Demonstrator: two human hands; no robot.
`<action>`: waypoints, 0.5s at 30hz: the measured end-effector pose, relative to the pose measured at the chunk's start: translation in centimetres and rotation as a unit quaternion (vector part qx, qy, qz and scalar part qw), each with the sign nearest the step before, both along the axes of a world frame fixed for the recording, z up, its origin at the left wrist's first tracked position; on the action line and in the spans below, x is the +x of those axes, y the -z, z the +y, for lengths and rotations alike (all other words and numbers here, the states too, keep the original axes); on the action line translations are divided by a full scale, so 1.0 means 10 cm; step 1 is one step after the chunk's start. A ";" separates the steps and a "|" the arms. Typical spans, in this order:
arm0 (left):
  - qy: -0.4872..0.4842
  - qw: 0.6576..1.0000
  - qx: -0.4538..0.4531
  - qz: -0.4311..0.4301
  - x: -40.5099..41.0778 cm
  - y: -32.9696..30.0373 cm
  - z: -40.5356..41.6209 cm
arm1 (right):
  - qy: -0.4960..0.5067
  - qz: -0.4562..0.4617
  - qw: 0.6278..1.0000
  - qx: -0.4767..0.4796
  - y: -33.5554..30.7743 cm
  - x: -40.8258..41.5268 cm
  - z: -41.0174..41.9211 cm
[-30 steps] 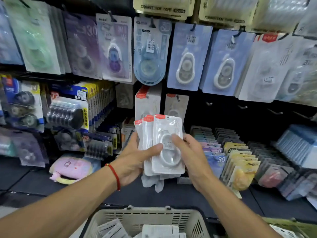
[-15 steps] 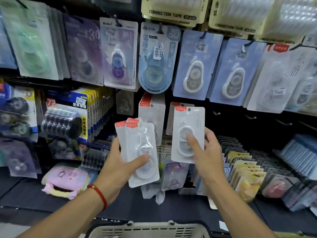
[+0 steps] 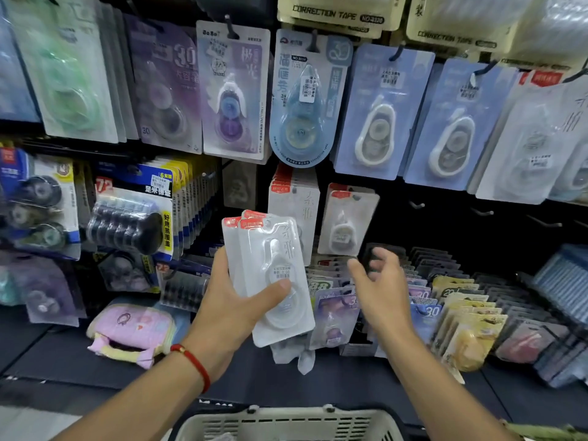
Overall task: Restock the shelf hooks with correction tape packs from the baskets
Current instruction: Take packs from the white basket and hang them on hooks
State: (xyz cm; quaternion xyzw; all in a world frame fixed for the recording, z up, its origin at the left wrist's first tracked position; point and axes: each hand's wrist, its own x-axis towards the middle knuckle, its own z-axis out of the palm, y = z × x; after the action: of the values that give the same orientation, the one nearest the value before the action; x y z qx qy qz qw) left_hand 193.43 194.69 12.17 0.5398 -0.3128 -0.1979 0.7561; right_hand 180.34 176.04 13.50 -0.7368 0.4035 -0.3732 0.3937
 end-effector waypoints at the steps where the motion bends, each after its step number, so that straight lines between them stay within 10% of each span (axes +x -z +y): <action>1: -0.001 1.000 0.004 -0.003 -0.01 0.00 0.00 | -0.042 -0.016 0.999 -0.001 0.01 -0.01 0.05; 5: -0.002 1.000 0.007 0.000 -0.06 0.00 -0.03 | -0.288 -0.020 0.956 0.047 0.04 -0.02 0.35; 15: 0.096 0.994 -0.016 0.052 -0.08 0.00 -0.03 | -0.275 -0.088 0.952 0.099 0.05 -0.11 0.38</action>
State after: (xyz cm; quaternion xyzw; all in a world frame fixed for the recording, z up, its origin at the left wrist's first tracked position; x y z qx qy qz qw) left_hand 192.67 194.44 12.20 0.4840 -0.3269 -0.2920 0.7574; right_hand 179.29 179.83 13.02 -0.7409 0.1835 -0.2721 0.5860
